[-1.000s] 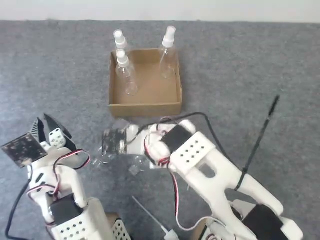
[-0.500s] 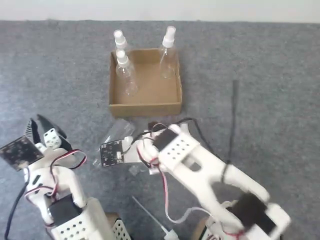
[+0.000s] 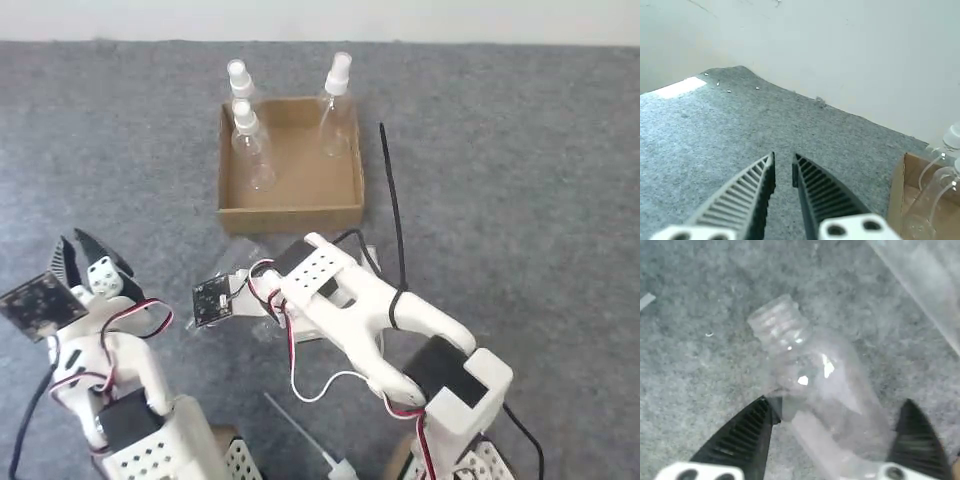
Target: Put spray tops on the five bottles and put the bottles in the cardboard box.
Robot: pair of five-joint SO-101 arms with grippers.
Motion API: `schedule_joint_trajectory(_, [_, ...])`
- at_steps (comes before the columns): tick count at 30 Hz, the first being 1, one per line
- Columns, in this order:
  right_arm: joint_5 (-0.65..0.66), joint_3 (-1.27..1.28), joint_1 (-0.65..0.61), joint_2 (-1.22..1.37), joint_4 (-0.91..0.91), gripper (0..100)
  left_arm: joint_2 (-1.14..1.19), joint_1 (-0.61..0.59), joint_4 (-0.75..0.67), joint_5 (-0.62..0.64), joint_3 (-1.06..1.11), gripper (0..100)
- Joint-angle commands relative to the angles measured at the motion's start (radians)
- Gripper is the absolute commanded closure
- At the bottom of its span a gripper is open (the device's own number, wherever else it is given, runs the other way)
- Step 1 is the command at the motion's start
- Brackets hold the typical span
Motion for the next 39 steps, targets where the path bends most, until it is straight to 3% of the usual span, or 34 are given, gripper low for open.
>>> schedule_joint_trajectory(1, [0.011,-0.060,-0.004,-0.024,0.015,85.7,-0.015,-0.005,-0.032,0.017,-0.012,95])
schedule_joint_trajectory(5, [0.008,-0.060,0.001,-0.024,0.016,92.8,-0.015,-0.005,-0.032,0.017,-0.012,95])
schedule_joint_trajectory(14, [0.000,-0.132,0.001,-0.025,0.160,93.2,-0.015,-0.006,-0.032,0.017,-0.012,95])
schedule_joint_trajectory(21, [-0.163,-0.227,0.001,-0.025,0.278,93.2,-0.015,-0.006,-0.032,0.017,-0.010,95])
schedule_joint_trajectory(39, [-0.408,-0.259,0.038,-0.246,0.449,93.2,-0.015,-0.006,-0.032,0.017,-0.010,95])
